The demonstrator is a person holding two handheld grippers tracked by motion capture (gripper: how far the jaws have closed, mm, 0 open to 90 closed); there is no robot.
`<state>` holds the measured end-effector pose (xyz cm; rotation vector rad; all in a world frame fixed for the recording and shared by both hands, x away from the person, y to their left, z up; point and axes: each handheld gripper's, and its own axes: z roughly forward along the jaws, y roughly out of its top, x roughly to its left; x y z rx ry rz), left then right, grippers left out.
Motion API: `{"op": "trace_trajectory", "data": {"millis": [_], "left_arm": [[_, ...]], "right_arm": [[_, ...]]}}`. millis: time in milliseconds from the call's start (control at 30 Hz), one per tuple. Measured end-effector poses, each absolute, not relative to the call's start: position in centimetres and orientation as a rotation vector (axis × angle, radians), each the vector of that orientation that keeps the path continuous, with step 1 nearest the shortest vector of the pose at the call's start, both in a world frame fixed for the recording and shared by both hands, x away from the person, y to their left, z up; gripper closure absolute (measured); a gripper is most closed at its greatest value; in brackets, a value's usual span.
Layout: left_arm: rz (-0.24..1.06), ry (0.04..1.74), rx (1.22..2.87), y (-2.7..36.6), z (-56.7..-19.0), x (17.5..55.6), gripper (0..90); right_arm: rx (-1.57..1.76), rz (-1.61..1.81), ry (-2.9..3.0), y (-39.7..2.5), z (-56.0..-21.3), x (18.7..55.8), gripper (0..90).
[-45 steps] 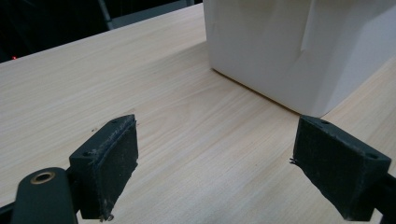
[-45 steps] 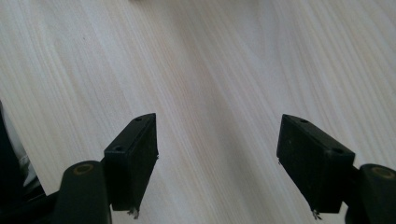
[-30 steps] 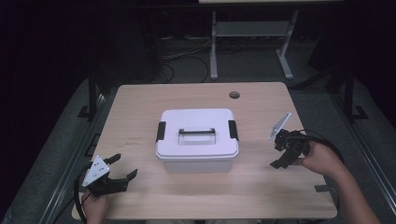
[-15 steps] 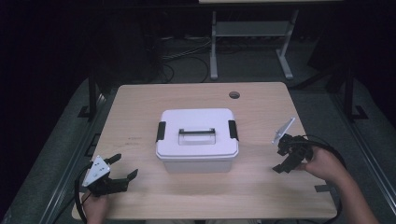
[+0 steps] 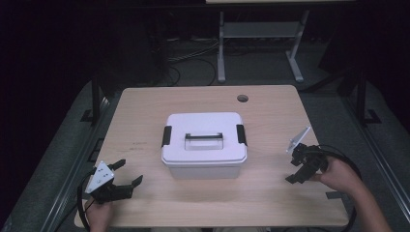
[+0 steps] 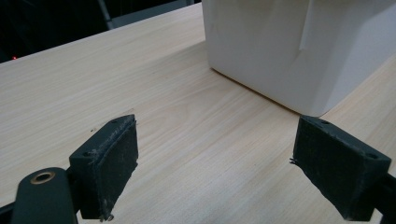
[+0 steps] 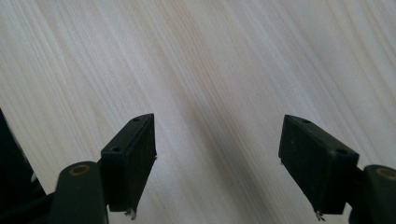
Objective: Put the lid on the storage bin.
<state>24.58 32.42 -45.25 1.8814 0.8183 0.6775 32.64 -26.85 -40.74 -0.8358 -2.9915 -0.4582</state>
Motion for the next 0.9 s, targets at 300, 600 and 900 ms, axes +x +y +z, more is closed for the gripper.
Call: {"op": "trace_trajectory", "data": {"millis": [300, 600, 900], "left_arm": [[0.679, 0.818, 1.882, 32.4, -45.2, 24.6, 13.5], [0.678, 0.818, 1.882, 32.4, -45.2, 24.6, 13.5], [0.679, 0.816, 1.884, 32.4, -45.2, 24.5, 13.6]], "right_arm": [[-0.851, -0.462, -2.983, -27.5, -41.1, 32.2, 26.8], [-0.858, -0.478, -2.967, -28.0, -41.8, 31.5, 26.8], [-0.874, -0.487, -2.961, -28.6, -41.9, 30.9, 26.5]]}}
